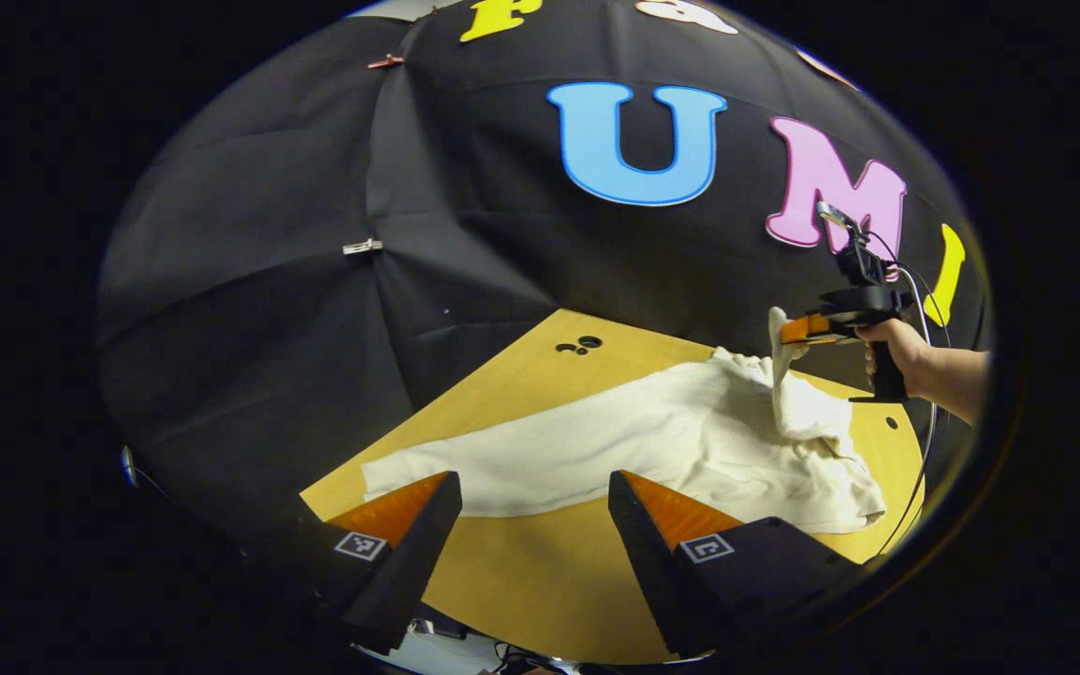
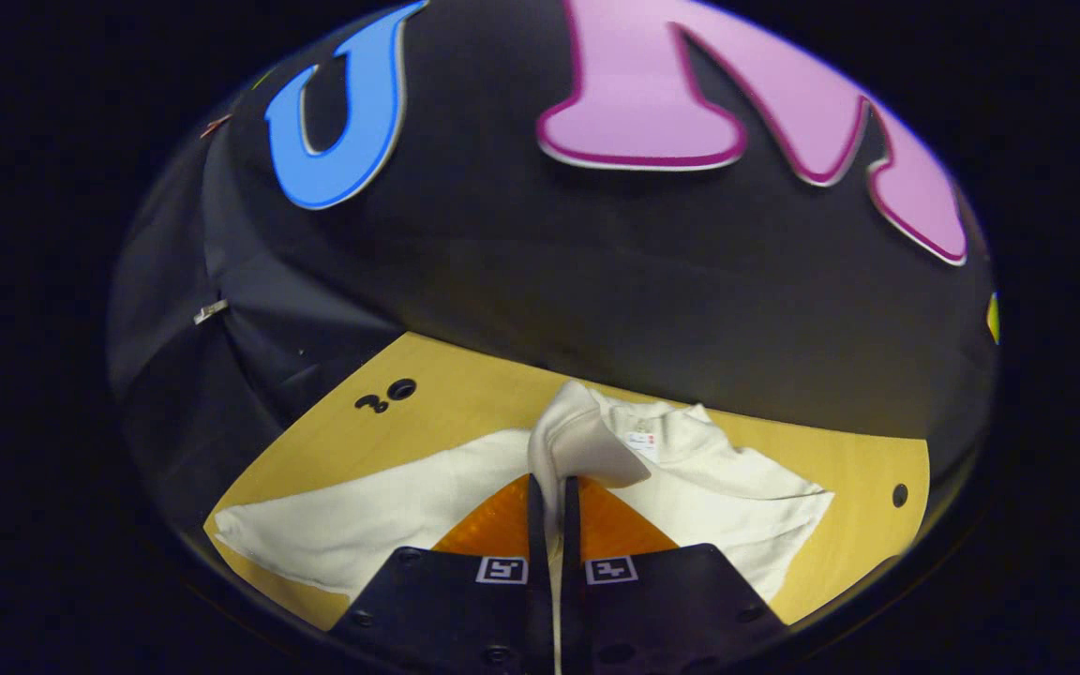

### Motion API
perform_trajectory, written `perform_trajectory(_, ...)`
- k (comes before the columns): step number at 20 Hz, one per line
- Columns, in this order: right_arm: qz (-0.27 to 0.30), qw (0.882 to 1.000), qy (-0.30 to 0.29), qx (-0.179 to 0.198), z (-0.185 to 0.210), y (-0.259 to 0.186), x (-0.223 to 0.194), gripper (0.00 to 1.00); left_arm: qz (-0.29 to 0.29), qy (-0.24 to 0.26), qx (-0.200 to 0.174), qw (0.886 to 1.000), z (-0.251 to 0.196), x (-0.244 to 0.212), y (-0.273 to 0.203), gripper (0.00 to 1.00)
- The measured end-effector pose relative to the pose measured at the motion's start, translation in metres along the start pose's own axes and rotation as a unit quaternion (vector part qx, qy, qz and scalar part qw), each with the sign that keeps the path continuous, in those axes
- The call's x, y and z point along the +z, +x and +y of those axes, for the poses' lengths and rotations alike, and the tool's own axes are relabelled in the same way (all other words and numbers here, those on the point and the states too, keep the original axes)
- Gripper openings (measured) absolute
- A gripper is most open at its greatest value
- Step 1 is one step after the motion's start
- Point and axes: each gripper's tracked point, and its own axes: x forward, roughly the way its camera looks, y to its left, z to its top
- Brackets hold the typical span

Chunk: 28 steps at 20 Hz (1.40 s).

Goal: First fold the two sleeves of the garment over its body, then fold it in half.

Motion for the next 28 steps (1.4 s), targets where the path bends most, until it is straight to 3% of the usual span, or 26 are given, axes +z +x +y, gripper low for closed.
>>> perform_trajectory(5,0.032,0.999,-0.033,0.022,0.069,0.039,-0.029,0.07,0.003,-0.029,0.043,0.999,0.037,-0.005,0.015,0.97)
perform_trajectory(8,0.038,0.998,-0.016,0.053,0.102,0.052,-0.045,0.21,0.009,-0.059,0.048,0.997,0.05,-0.008,0.027,0.97)
perform_trajectory(10,0.019,0.998,-0.01,0.059,0.109,0.047,-0.038,0.64,0.01,-0.061,0.054,0.997,0.061,-0.009,0.039,0.98)
perform_trajectory(11,0.011,0.998,-0.012,0.054,0.104,0.041,-0.035,0.59,0.01,-0.06,0.059,0.996,0.067,-0.009,0.045,0.98)
perform_trajectory(14,-0.01,0.999,-0.001,0.034,0.081,0.012,-0.028,0.98,0.013,-0.064,0.076,0.995,0.085,-0.016,0.065,0.98)
perform_trajectory(21,-0.052,0.995,0.023,-0.079,-0.048,-0.099,-0.035,0.98,0.047,-0.07,0.115,0.99,0.135,-0.052,0.12,0.98)
perform_trajectory(28,-0.046,0.97,0.109,-0.213,-0.178,-0.215,-0.093,0.98,0.08,-0.065,0.155,0.982,0.177,-0.074,0.171,0.98)
